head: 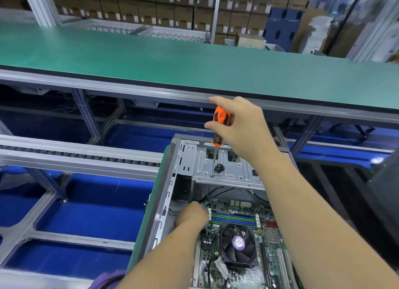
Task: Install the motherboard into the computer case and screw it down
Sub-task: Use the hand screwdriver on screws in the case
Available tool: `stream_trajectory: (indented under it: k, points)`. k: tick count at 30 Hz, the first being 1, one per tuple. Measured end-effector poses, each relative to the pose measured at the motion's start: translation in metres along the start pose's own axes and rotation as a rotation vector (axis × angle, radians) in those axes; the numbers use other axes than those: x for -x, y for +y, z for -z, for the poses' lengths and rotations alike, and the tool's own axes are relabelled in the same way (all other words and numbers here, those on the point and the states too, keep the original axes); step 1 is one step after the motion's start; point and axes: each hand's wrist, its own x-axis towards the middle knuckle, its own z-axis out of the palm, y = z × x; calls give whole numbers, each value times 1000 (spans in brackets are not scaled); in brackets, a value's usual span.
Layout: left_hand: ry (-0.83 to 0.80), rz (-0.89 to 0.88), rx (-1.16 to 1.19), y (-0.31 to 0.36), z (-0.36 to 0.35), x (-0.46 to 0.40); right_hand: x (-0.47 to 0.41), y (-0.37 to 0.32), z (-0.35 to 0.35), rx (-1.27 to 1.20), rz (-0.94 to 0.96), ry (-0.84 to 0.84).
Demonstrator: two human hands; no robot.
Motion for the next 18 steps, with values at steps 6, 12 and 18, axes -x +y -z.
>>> stream_trajectory:
  k: [6,12,18]
  points:
    - [96,-248,-334,15,40,20,10,-7,-2,-255,-8,-93]
    - [405,-610,-588,7,86,39,8,-1,6,-94,-59,32]
    - [794,-678,-517,-5,87,47,13,2,7,-155,-63,-23]
